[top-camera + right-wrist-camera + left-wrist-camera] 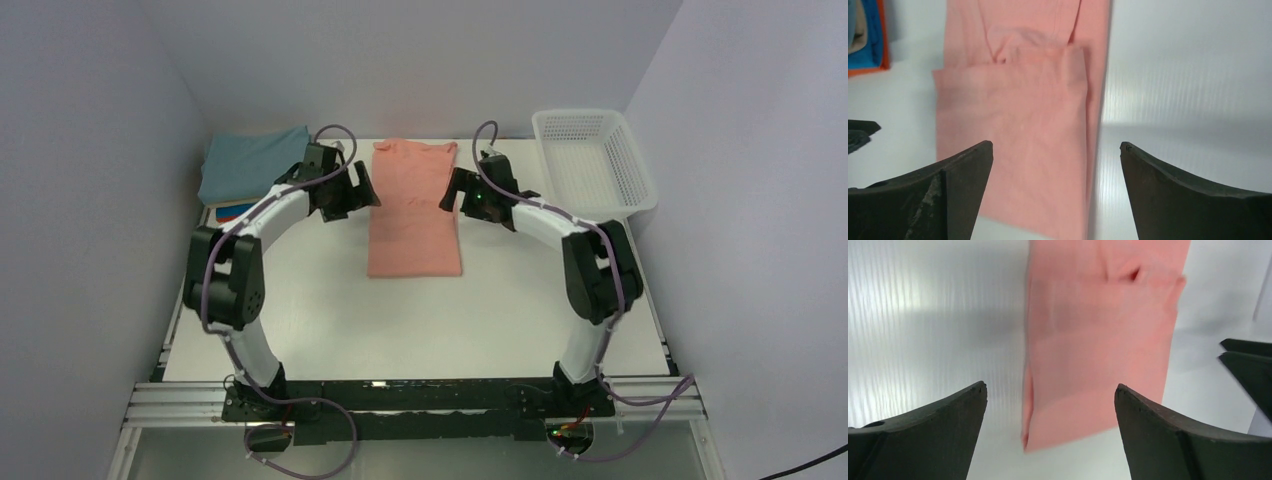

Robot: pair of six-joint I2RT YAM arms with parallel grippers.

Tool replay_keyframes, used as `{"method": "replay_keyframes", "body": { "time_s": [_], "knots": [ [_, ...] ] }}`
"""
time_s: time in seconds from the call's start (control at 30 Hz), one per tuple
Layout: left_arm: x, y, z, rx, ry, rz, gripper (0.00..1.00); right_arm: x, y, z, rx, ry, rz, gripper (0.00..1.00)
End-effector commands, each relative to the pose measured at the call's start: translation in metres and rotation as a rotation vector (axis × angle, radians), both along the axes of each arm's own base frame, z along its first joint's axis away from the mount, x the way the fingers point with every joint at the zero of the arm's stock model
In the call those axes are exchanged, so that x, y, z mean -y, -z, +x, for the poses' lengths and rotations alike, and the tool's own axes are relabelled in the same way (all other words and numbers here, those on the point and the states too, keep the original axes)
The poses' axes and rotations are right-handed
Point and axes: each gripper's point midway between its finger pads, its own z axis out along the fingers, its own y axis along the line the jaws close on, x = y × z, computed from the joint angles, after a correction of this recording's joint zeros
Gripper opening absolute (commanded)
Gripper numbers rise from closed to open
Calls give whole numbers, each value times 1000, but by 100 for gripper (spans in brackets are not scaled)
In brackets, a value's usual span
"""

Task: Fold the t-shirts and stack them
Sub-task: Grab one side of the 2/3 rectangular tshirt with both arms

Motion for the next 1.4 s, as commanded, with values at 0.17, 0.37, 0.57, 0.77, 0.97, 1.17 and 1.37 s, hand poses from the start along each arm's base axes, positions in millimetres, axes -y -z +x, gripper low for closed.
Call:
{"method": "replay_keyframes", "body": {
  "time_s": [0.17,0.37,0.57,0.77,0.97,1.17,1.37],
  "knots": [
    [11,35,-106,-65,44,-80,97,-2,12,-107,-80,-82,60,100],
    [10,65,-116,-121,11,-77,71,0,31,-124,-125,-58,73,93],
    [18,84,-115,-171,23,-100,56,-4,46,-124,-152,-64,80,73],
    [26,99,-118,-206,47,-88,41,-8,57,-129,-183,-74,88,60],
    [23,115,-114,-251,23,-42,0,-16,71,-130,-226,-96,99,35],
    [18,104,-144,-266,46,-9,0,-25,60,-164,-276,-207,138,0],
    [8,83,-224,-269,111,8,0,-18,45,-244,-375,-318,150,0]
  ]
}}
